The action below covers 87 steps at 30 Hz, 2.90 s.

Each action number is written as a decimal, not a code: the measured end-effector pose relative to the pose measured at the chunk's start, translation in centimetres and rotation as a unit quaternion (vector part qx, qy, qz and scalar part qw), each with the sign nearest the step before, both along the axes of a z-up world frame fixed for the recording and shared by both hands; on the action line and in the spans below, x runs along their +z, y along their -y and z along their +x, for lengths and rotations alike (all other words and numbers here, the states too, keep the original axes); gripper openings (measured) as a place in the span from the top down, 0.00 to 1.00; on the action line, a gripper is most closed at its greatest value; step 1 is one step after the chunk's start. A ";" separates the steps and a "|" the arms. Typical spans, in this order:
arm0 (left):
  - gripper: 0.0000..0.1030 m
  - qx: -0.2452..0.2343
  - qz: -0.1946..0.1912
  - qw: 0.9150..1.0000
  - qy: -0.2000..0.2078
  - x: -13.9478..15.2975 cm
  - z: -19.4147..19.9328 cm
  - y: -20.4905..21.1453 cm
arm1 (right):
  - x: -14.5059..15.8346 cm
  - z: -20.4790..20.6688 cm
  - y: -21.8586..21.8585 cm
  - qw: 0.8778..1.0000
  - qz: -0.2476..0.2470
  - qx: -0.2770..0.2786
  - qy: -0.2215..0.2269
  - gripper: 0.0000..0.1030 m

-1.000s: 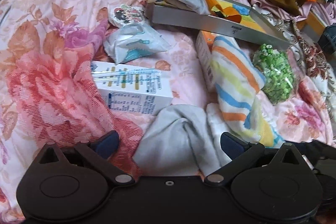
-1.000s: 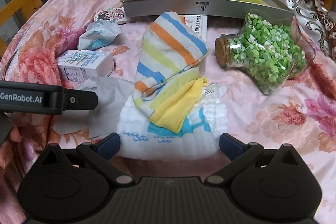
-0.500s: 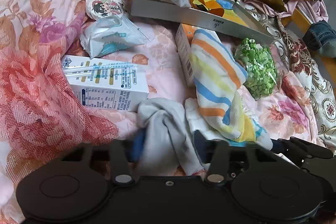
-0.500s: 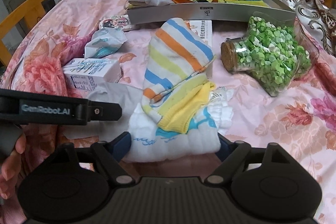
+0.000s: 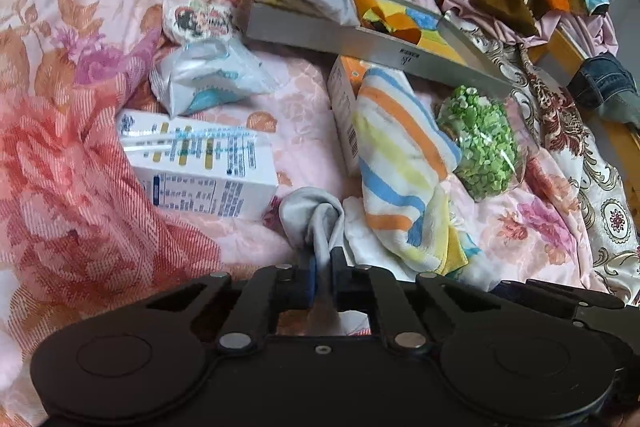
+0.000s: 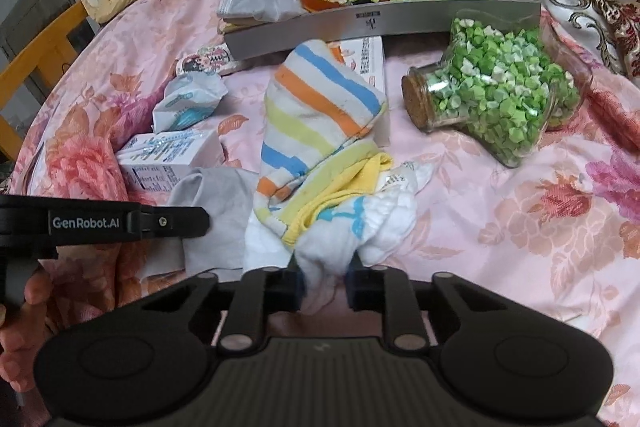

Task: Organize soft objects
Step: 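Close the left gripper on the grey cloth while the right gripper grasps the blue-printed white towel, then lift and carry the grey cloth and white towel over the tray with both grippers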

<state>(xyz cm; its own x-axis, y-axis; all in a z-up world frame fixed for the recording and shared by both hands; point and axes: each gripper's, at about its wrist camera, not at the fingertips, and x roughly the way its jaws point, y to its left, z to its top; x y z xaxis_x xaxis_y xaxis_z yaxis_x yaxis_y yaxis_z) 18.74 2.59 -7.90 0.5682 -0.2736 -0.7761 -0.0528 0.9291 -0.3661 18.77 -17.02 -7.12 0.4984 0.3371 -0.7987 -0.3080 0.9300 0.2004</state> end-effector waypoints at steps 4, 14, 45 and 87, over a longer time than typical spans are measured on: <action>0.95 -0.005 0.015 0.999 0.028 0.9 -0.4 0.3 | 1.0 -0.9 -0.7 0.998 -0.040 0.007 0.044 0.85; 0.95 -0.010 0.020 0.995 0.098 2.8 -1.5 0.7 | 3.9 -3.2 -1.4 0.979 -0.100 0.015 0.175 0.86; 0.95 -0.027 0.020 0.956 0.292 8.2 -4.0 1.6 | 8.0 -6.7 -1.5 0.906 -0.122 0.023 0.406 0.85; 0.94 0.011 0.018 0.929 0.370 6.5 14.7 0.1 | 7.1 13.0 -4.3 0.873 -0.156 0.021 0.462 0.84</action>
<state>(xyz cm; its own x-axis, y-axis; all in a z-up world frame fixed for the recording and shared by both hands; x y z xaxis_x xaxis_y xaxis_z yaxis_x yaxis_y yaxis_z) 33.40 2.53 -1.44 0.9546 -0.2380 -0.1791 0.1828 0.9429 -0.2784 31.82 -12.68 -0.05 0.9709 0.2078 -0.1192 -0.2388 0.8789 -0.4129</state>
